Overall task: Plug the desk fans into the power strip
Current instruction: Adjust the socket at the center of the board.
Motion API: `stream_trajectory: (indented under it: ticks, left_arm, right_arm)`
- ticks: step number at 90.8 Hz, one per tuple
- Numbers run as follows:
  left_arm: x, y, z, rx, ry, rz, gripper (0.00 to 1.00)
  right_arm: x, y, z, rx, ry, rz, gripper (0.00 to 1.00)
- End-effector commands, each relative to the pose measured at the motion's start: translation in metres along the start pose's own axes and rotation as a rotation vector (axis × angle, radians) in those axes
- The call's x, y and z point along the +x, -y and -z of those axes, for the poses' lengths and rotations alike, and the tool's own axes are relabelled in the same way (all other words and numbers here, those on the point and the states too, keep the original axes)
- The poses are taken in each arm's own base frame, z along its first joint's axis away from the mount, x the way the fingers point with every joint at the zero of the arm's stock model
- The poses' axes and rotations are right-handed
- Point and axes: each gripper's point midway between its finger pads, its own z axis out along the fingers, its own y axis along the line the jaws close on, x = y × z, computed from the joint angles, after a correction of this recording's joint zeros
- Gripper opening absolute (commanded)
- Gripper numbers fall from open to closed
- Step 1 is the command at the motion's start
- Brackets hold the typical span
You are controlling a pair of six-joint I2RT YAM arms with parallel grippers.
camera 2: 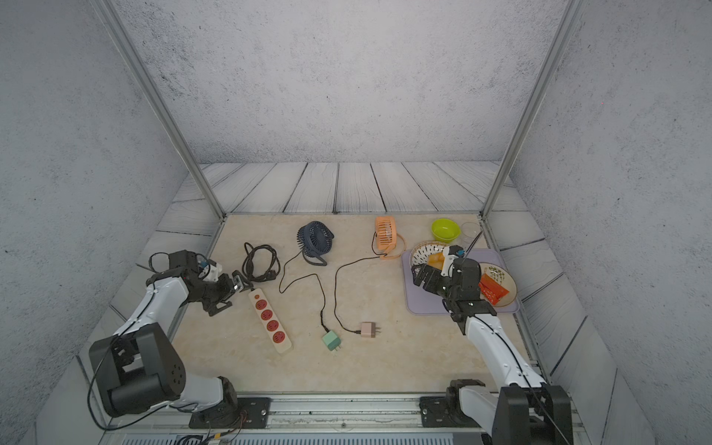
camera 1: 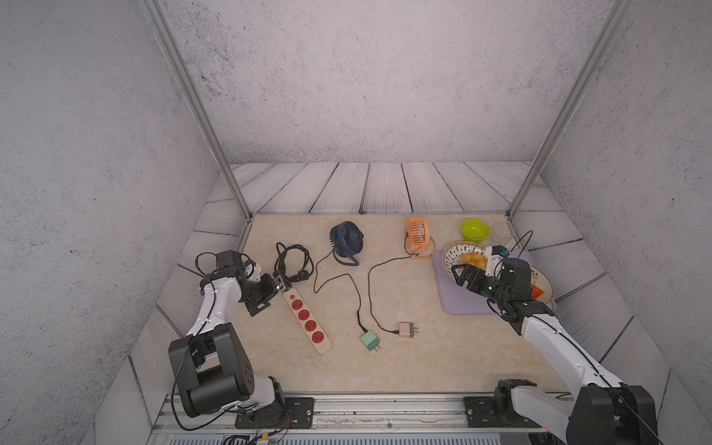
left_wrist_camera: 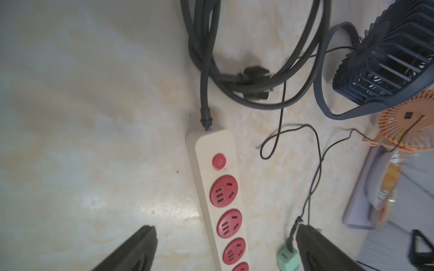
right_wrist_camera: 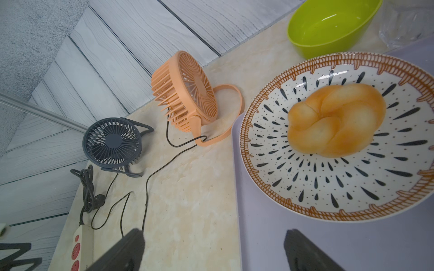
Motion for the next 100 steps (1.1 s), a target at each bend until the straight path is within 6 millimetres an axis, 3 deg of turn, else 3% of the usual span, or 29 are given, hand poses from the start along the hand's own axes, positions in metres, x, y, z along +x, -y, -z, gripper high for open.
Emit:
stream_trajectory:
  ticks: [1, 27, 47, 82, 100]
  left_arm:
    - [0.009, 0.030, -0.013, 0.247, -0.078, 0.182, 1.00]
    - [0.001, 0.013, -0.058, 0.304, -0.128, 0.255, 1.00]
    - [-0.004, 0.017, -0.078, 0.300, -0.168, 0.214, 0.99]
    - [0.027, 0.043, -0.100, 0.261, -0.258, 0.101, 0.95]
    - [0.035, 0.055, -0.112, 0.274, -0.316, 0.098, 0.89]
  right_arm:
    - [-0.004, -0.002, 0.001, 0.001, 0.003, 0.012, 0.99]
    - [-0.004, -0.001, 0.004, 0.008, 0.016, 0.018, 0.99]
    - [-0.002, -0.005, 0.002, -0.014, 0.000, 0.012, 0.99]
    - [0.019, -0.035, 0.016, -0.105, -0.044, 0.062, 0.99]
    - [0.039, -0.068, 0.030, -0.172, -0.072, 0.136, 0.99]
